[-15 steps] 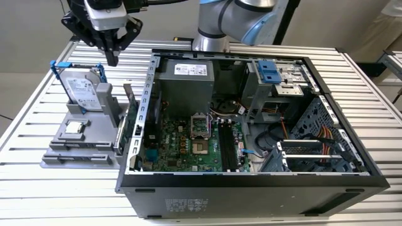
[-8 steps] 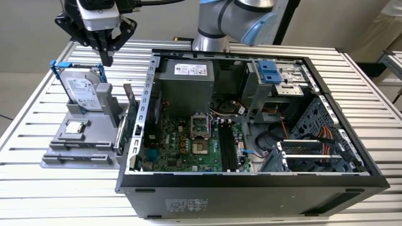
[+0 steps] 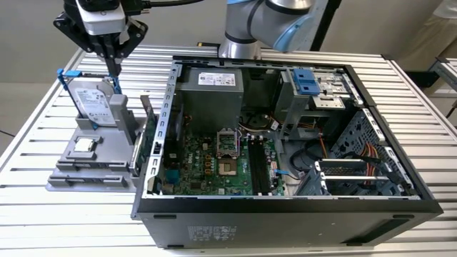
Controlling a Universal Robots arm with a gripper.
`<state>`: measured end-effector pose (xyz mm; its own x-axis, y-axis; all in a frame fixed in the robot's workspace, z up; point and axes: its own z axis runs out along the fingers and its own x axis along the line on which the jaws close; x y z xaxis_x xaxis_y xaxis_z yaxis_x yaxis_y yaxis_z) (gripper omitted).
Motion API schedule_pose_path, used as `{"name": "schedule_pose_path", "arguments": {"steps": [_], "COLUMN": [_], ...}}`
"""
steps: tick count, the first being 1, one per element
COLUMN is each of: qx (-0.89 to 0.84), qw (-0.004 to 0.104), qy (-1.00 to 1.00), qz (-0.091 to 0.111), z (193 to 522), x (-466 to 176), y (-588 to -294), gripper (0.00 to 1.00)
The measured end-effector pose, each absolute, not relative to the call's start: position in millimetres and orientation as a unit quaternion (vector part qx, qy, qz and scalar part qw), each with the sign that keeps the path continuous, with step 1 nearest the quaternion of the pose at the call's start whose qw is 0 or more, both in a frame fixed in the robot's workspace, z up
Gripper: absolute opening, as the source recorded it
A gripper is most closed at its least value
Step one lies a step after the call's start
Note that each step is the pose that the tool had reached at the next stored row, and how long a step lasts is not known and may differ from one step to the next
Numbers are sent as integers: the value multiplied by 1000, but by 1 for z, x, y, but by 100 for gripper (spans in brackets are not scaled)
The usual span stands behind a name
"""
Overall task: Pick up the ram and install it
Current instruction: 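Reach for the ram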
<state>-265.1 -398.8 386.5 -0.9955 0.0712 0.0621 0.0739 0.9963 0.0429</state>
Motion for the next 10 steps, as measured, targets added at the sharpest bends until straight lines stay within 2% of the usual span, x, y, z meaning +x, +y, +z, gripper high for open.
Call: {"name": "schedule_pose_path", "arguments": {"steps": [10], "qx": [-32], "qw": [23], "qy": [-999], "qz": [-23], "z": [387], "x": [-286], "y": [-399], "gripper": [0]}}
